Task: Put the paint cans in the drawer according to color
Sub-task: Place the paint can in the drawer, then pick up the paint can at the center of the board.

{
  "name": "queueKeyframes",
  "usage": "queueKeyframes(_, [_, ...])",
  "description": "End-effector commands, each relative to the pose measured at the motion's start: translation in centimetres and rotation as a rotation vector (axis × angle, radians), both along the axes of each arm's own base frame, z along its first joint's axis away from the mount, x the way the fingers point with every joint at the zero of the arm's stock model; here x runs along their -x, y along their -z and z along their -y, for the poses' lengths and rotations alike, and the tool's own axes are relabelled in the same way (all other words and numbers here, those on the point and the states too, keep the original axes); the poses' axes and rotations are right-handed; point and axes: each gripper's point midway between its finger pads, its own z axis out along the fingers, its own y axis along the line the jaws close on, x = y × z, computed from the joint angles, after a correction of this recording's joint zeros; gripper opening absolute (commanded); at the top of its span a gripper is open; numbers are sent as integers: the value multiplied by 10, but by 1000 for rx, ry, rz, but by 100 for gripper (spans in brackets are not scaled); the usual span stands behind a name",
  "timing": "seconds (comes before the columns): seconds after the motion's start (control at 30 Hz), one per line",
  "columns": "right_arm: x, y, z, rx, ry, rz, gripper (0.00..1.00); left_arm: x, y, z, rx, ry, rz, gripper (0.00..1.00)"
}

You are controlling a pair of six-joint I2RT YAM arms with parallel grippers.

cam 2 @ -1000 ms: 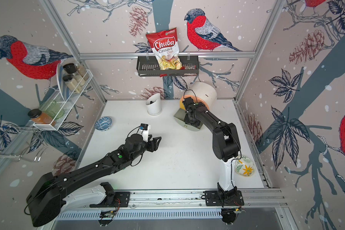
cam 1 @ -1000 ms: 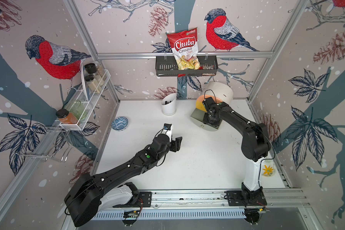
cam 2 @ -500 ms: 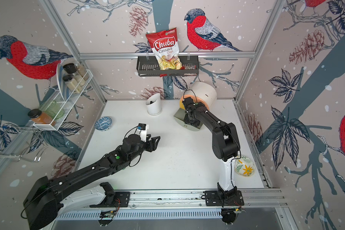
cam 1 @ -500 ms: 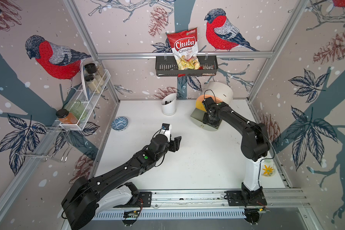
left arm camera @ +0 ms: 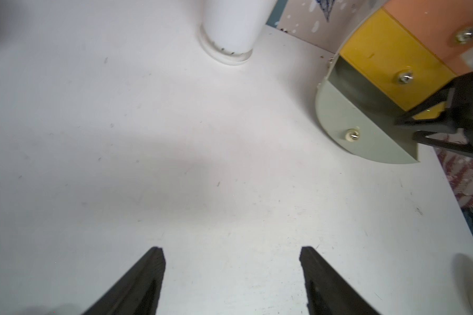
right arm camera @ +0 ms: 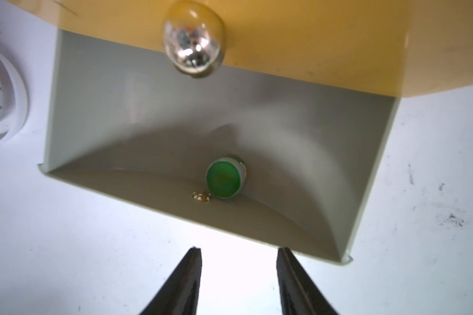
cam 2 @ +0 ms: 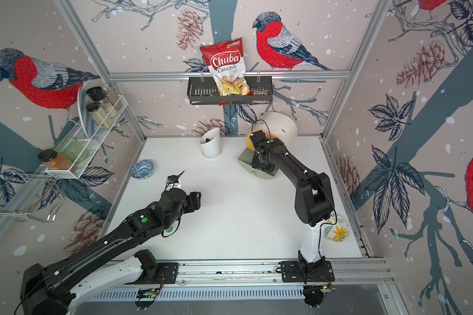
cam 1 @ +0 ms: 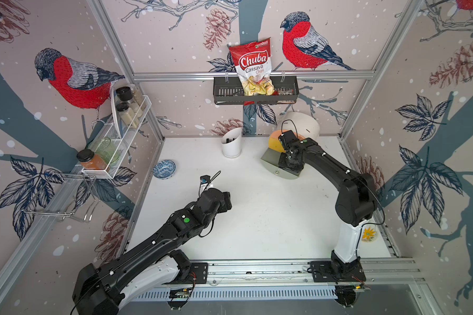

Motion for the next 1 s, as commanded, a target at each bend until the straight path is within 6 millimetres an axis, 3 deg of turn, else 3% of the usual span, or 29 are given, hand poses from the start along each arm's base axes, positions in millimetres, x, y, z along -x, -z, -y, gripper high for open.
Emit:
queueKeyframes(0.0, [7, -18, -2, -13, -8, 14, 50, 29, 34, -47, -113, -174, -157, 83])
queueKeyframes(0.1, [12, -35, -7, -29, -22, 44, 50, 41, 48, -56, -110, -222, -208, 86])
queueKeyframes(0.13, [14, -41, -9, -36, -28, 55, 50, 42, 52, -55, -103, -226, -222, 97])
queueKeyframes(0.33, [30, -74, -19, -75, -73, 113, 51, 61, 77, -88, -162, -390, -289, 97])
queueKeyframes(0.57, [48, -91, -25, -110, -116, 148, 53, 71, 101, -98, -201, -454, -354, 96])
queueKeyframes(0.97, [69, -106, -13, -152, -140, 204, 57, 65, 119, -103, -166, -453, -346, 67])
